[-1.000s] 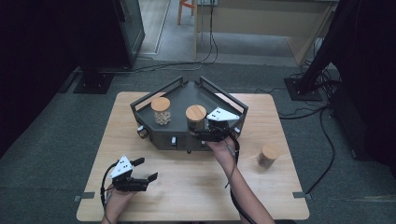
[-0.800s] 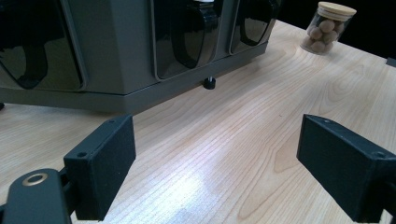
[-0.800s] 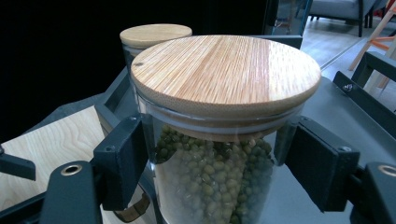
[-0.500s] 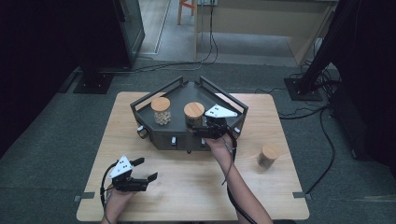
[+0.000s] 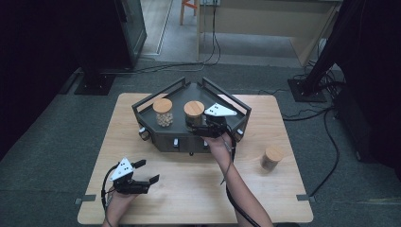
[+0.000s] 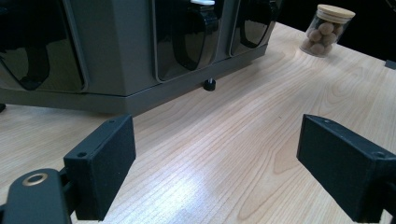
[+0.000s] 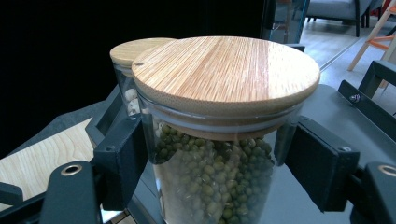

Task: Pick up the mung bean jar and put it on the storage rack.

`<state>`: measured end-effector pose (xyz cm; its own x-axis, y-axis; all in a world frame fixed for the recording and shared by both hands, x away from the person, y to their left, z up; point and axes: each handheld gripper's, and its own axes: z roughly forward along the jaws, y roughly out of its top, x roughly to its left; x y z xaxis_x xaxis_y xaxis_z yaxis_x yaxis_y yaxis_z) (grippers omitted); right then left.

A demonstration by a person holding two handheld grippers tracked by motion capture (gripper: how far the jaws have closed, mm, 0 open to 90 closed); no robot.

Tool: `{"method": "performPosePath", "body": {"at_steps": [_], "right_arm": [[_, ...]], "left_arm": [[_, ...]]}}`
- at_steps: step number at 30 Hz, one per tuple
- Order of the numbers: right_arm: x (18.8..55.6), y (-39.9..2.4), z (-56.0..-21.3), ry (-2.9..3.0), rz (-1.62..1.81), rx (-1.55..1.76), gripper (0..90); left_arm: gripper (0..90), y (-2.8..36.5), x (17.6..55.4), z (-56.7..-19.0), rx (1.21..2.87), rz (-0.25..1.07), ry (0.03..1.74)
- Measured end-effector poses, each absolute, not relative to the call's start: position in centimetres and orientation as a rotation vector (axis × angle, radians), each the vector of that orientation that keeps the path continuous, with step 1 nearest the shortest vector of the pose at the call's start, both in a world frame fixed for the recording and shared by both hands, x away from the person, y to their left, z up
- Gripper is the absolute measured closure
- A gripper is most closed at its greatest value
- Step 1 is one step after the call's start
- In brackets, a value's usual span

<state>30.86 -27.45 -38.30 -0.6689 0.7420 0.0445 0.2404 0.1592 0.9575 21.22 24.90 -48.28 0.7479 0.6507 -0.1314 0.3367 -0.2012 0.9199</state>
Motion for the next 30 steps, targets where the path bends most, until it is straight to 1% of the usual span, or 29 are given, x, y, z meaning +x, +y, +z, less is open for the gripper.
{"method": "performPosePath", "body": {"at_steps": [17, 30], "right_arm": [[31.2, -26.8, -38.0, 1.995, 1.5, 0.916, 25.5], [31.8, -26.3, -38.6, 1.986, 1.495, 0.951, 25.5]], "left_arm": [[11.6, 24.9, 21.2, -48.3, 1.806, 0.344, 0.77], [11.6, 25.0, 21.2, -48.3, 1.801, 0.342, 0.773]]}}
